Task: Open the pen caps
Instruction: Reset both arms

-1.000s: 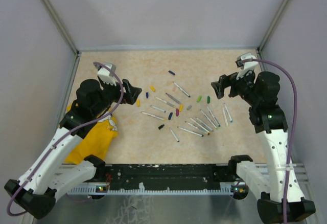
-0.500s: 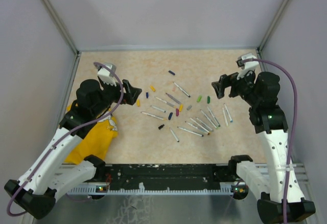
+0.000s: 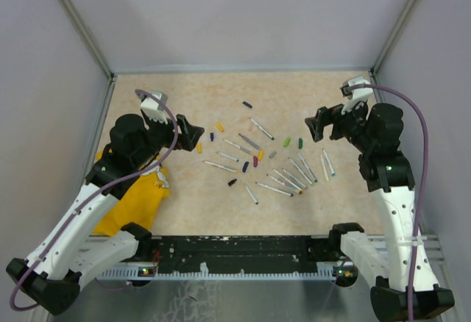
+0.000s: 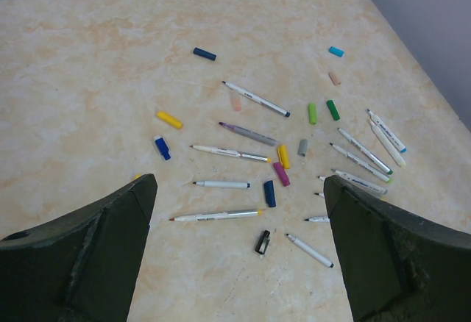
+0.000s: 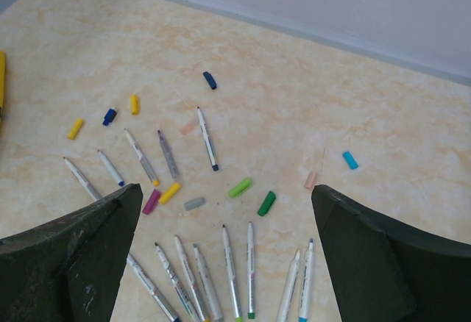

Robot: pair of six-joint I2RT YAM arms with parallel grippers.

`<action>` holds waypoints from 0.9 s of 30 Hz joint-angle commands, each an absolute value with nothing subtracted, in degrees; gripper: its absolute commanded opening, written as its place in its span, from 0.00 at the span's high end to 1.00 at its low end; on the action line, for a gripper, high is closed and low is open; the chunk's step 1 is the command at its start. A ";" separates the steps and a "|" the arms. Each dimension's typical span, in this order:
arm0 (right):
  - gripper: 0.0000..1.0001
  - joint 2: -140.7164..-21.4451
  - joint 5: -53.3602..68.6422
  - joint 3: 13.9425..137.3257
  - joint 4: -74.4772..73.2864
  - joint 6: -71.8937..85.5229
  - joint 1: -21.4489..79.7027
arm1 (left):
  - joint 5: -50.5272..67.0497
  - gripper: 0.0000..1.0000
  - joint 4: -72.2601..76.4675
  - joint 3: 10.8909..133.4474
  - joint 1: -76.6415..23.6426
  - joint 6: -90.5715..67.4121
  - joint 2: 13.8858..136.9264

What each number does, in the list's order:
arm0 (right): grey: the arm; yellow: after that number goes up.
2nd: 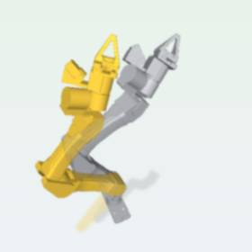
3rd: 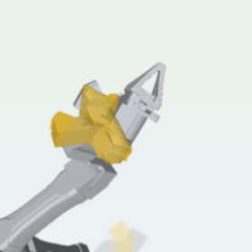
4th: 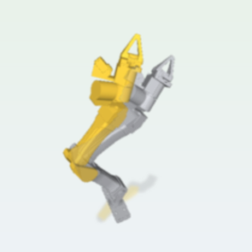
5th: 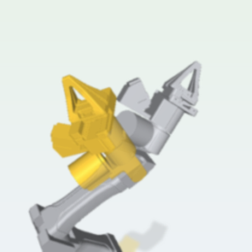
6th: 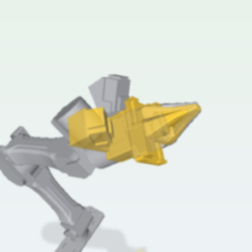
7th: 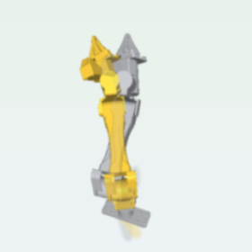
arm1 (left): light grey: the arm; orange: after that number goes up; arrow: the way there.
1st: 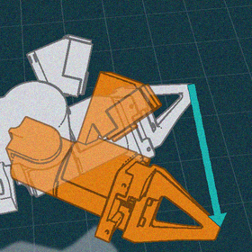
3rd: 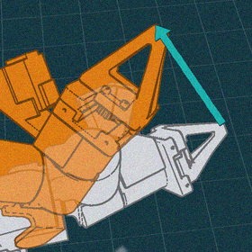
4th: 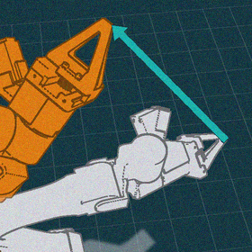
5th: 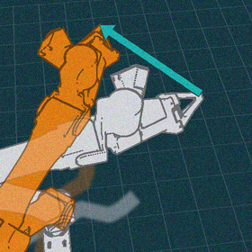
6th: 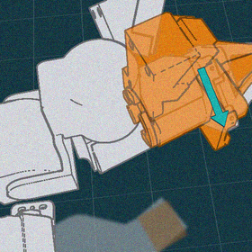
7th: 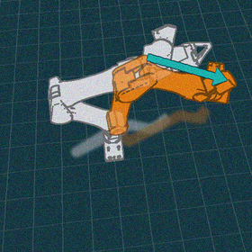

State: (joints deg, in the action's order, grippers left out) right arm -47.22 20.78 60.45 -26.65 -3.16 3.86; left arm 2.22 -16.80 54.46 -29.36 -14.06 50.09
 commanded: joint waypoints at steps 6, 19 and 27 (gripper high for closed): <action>0.02 -45.97 20.21 63.80 -25.39 -2.55 3.34 | 2.30 0.00 -17.01 55.22 -29.35 -12.86 49.58; 0.02 -46.01 19.57 64.69 -25.93 -2.37 3.34 | 1.93 0.00 -17.14 55.20 -29.33 -12.61 49.78; 0.02 -46.05 19.36 64.86 -26.07 -2.37 3.32 | 1.78 0.00 -17.06 55.28 -29.34 -12.37 49.85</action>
